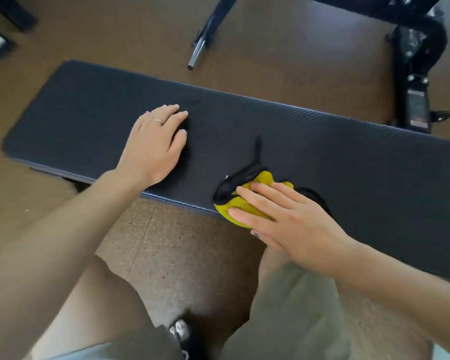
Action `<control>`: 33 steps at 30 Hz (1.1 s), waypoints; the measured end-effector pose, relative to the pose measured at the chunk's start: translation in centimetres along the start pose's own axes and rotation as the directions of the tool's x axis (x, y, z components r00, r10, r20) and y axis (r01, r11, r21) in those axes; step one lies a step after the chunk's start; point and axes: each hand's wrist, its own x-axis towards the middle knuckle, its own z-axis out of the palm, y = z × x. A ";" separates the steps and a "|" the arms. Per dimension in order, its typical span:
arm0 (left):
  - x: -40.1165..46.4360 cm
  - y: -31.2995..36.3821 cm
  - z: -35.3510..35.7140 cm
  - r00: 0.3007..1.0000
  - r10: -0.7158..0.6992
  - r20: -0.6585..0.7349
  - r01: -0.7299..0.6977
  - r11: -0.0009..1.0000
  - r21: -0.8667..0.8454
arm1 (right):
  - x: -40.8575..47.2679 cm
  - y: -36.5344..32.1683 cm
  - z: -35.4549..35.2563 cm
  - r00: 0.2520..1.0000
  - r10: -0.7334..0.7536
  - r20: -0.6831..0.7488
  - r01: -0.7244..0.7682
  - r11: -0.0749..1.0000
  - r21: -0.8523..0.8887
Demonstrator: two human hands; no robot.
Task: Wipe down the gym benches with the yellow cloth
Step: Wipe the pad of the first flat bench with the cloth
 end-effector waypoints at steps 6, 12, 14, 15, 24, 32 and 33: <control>-5.5 -3.9 -0.4 0.977 -0.196 -0.088 0.196 0.981 -0.011 | 10.2 -2.0 0.1 0.989 -0.149 -0.026 0.150 0.987 0.051; -5.0 -5.3 -0.5 0.974 -0.146 -0.173 0.127 0.985 -0.116 | 16.9 -3.5 -0.3 0.987 -0.153 -0.044 0.155 0.988 0.025; -5.7 -5.8 -0.2 0.977 -0.104 -0.187 0.088 0.992 -0.092 | 14.0 -3.1 -0.4 0.984 -0.175 0.010 0.175 0.984 0.023; -5.9 -5.9 -0.1 0.974 -0.103 -0.203 0.086 0.992 -0.095 | 12.0 -2.7 -0.5 0.983 -0.182 0.034 0.182 0.983 0.015; -5.9 -5.9 0.8 0.946 -0.074 -0.317 0.035 0.991 -0.129 | 12.1 -4.0 0.6 0.949 -0.313 0.022 0.314 0.943 -0.106; -5.5 -5.9 -0.1 0.966 -0.080 -0.245 0.050 0.991 -0.127 | 10.1 -2.4 -0.4 0.971 -0.230 0.060 0.230 0.973 0.002; -5.3 -6.1 -0.4 0.974 -0.062 -0.219 0.039 0.994 -0.106 | 8.1 -1.1 -0.7 0.977 -0.202 0.070 0.201 0.979 0.012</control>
